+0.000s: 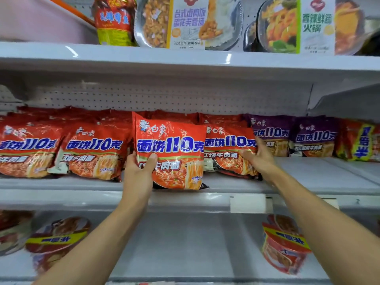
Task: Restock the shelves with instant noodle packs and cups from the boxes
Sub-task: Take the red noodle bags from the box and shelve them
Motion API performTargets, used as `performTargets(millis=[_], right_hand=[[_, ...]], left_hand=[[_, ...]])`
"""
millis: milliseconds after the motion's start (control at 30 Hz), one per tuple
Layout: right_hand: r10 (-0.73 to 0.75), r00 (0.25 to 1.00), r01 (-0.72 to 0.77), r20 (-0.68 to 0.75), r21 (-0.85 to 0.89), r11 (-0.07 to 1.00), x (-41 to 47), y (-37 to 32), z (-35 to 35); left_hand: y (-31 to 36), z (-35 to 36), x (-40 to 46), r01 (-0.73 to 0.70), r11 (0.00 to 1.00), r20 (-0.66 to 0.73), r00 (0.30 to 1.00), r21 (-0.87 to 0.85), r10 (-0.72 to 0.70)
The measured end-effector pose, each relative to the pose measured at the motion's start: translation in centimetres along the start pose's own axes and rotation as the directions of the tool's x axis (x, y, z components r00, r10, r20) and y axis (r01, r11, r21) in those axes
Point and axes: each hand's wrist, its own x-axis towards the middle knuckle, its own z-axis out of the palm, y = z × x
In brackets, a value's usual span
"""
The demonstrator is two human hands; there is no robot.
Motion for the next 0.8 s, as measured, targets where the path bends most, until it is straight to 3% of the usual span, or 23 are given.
performTargets(millis=[233, 600, 800], right_hand=[[-0.013, 0.998, 0.013, 0.059, -0.005, 1.0, 0.4, 1.1, 0.2], [-0.114, 0.992, 0.086, -0.046, -0.403, 0.911, -0.1, 0.3, 0.0], [-0.186, 0.979, 0.124, -0.078, -0.494, 0.861, -1.4, -0.9, 0.0]], left_hand=[[-0.3, 1.7, -0.2, 0.002, 1.0, -0.006, 1.0, -0.022, -0.002], [0.0, 2.4, -0.5, 0.024, 0.998, 0.035, 0.999, -0.062, -0.022], [-0.1, 2.3, -0.7, 0.014, 0.998, 0.041, 0.999, -0.06, -0.012]])
